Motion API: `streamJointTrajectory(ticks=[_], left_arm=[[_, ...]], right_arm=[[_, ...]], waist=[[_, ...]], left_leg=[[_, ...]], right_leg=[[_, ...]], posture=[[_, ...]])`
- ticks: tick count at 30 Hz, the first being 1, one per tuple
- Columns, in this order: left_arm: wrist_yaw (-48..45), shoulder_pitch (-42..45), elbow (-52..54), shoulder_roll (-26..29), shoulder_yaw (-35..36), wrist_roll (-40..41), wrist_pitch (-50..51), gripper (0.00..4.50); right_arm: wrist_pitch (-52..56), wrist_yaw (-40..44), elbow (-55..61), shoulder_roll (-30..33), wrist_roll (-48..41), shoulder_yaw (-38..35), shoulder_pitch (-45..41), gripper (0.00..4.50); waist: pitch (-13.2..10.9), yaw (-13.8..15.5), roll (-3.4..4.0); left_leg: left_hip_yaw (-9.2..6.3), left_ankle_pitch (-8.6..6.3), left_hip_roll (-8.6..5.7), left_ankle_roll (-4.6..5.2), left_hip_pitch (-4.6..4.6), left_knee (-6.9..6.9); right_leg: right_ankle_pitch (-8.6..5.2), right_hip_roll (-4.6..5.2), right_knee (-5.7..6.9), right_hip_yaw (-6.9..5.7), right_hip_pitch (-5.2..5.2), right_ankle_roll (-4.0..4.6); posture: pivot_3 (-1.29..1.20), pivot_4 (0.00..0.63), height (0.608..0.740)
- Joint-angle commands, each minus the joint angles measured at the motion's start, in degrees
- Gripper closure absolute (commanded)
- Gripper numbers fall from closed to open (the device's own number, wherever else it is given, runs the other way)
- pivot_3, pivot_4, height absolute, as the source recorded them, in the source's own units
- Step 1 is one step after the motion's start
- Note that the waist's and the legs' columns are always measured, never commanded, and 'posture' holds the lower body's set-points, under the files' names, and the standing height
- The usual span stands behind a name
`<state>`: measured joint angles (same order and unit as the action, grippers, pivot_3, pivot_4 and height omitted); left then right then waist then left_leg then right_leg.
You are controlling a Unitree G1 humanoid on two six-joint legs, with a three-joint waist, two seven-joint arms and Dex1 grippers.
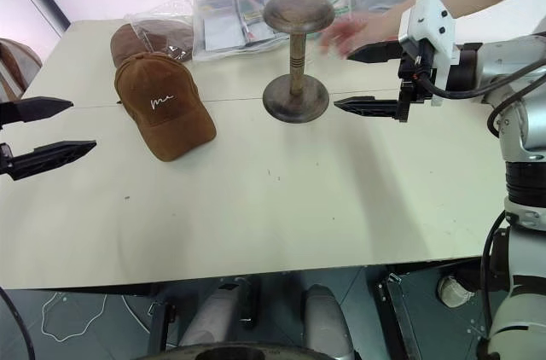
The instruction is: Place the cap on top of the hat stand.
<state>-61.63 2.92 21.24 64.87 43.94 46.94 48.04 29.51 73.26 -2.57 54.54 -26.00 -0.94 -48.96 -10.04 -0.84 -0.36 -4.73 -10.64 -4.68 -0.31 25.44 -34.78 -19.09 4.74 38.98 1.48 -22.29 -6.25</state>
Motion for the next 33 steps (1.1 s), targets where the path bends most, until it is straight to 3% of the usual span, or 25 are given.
streamJointTrajectory(ticks=[1, 28, 33], left_arm=[[0.32, 1.07, 0.86, 0.63, 0.70, 0.45, -0.83, 0.00], [2.89, -0.55, 4.67, -0.05, 0.51, 0.91, -0.17, 0.00], [5.25, -1.62, 6.90, -0.66, -2.67, -3.62, -3.35, 0.00]], right_arm=[[-0.51, 0.07, 0.66, 0.04, -0.24, -1.29, -2.37, 0.08], [-0.24, -0.30, 0.54, -0.76, 0.57, -0.24, -3.06, 0.08], [-0.06, -0.33, 0.65, -0.99, 0.84, -0.36, -3.00, 0.08]], waist=[[0.00, -0.01, 0.00], [0.00, 0.00, 0.00], [0.00, 0.06, 0.00]], left_leg=[[0.00, 0.00, 0.00, 0.00, 0.00, 0.00], [0.00, 0.00, 0.00, 0.00, 0.00, 0.00], [0.01, 0.00, 0.00, 0.00, 0.00, 0.00]], right_leg=[[0.00, 0.00, 0.00, 0.00, 0.00, 0.00], [0.00, 0.00, 0.00, 0.00, 0.01, 0.00], [0.00, 0.00, 0.00, 0.01, 0.03, 0.00]], posture=[[0.00, 0.150, 0.740], [0.00, 0.150, 0.740], [0.00, 0.150, 0.740]])
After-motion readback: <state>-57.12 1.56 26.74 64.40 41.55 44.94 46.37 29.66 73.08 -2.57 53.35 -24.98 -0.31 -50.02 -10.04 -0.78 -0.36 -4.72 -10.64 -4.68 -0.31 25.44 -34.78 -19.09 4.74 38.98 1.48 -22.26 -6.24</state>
